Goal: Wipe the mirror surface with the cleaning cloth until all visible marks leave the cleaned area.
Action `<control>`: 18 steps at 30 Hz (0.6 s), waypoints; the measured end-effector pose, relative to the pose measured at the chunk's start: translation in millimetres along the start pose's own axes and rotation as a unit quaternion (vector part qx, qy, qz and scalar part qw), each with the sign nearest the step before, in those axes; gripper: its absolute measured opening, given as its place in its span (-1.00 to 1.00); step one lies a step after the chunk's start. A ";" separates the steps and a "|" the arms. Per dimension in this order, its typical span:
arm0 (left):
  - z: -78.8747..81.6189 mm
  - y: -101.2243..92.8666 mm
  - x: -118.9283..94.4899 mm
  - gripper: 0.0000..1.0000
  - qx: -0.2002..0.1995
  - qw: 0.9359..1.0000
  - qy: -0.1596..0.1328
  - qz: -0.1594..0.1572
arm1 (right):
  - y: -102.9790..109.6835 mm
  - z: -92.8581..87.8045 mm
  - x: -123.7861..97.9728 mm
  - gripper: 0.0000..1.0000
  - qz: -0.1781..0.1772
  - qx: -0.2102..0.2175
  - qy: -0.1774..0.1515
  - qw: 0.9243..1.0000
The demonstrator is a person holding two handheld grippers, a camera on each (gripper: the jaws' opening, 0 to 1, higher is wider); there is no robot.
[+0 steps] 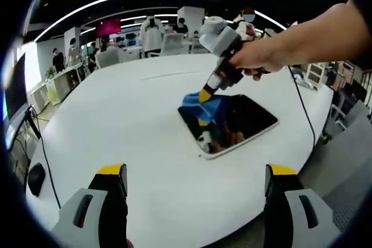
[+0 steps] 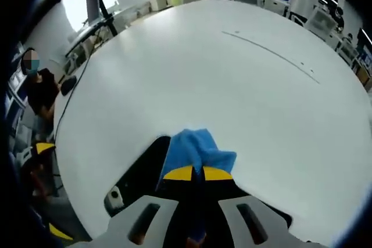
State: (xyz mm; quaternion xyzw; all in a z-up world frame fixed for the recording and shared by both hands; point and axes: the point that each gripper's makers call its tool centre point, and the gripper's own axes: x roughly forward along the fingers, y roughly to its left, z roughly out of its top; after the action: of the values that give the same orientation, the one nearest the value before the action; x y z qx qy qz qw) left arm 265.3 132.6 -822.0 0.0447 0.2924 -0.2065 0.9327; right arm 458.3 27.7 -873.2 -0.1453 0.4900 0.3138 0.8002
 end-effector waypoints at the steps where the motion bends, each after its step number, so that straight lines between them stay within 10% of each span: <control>1: 0.3 -0.2 0.0 0.98 0.000 1.000 -0.001 0.000 | -0.3 -0.2 0.3 -1.00 0.000 0.010 -0.002 1.000; 18: 1.6 -3.0 -2.9 0.98 0.013 1.000 0.003 0.001 | 20.4 -20.7 -14.9 -1.00 -0.018 0.007 -0.002 1.000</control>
State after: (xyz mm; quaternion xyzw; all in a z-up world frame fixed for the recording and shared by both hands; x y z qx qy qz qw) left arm 262.7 130.6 -818.9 0.0578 0.2919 -0.2096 0.9314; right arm 426.0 26.6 -868.5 -0.1481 0.4880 0.2968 0.8074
